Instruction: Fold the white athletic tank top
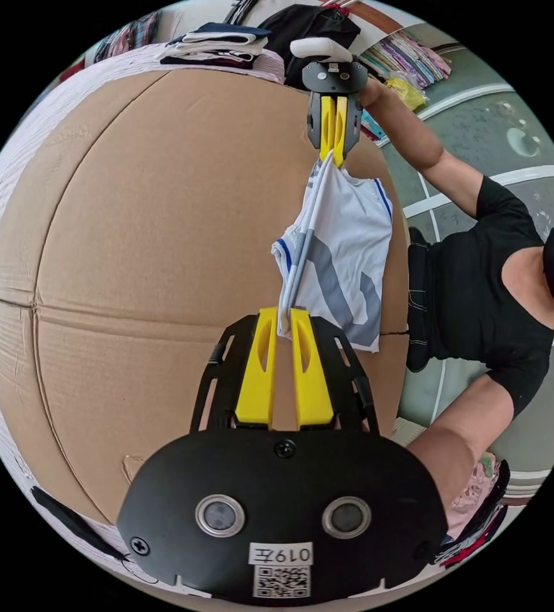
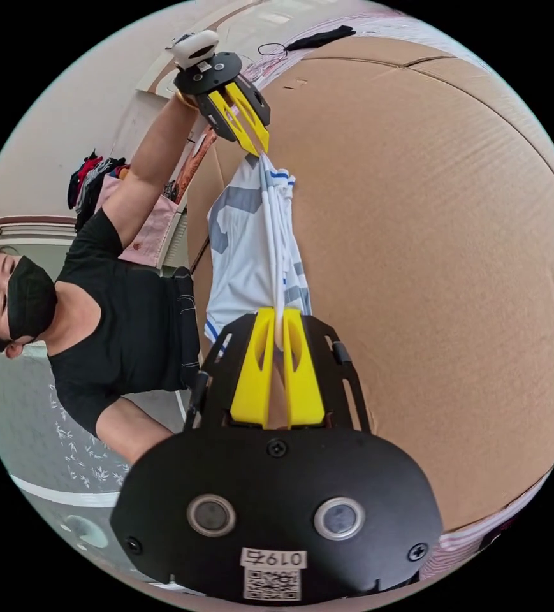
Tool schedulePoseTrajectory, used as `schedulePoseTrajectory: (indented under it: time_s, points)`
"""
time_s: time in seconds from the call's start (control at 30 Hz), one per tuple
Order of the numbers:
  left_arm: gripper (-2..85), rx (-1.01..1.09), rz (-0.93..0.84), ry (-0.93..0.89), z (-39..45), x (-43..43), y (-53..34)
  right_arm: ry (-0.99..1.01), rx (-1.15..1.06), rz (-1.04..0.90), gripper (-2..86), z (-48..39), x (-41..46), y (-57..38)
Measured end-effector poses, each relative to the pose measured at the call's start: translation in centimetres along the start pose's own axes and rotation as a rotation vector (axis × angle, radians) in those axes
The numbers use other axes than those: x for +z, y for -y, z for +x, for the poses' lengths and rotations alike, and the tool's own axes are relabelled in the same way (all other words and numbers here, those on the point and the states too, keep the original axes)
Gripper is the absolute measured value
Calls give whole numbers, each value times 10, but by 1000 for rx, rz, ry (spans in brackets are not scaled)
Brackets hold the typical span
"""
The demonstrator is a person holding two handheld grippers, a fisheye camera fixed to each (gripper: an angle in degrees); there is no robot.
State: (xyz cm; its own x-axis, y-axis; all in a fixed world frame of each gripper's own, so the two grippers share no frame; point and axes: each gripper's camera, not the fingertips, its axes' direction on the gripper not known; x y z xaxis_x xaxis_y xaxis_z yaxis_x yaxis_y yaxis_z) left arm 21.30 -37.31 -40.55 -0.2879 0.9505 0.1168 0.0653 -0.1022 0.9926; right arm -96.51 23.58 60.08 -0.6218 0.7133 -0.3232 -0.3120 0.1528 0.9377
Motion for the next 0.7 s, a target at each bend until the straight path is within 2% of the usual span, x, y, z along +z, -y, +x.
schedulePoseTrajectory:
  time_s: [0.2,0.3,0.43,0.6,0.7]
  points:
    - [10,-77,66,47,10,1,-39,-2,-14,-29,45,-7,-42,-32]
    - [10,-10,242,47,43,-5,-54,23,-13,-29,51,-9,-59,-51]
    - [7,59,328,211,119,37,-42,77,5,28,58,-11,-85,-88]
    - [6,-72,312,348,166,114,-33,49,49,62,59,-23,-103,-135]
    - [6,-181,393,403,186,128,-46,80,39,114,71,-38,-109,-170]
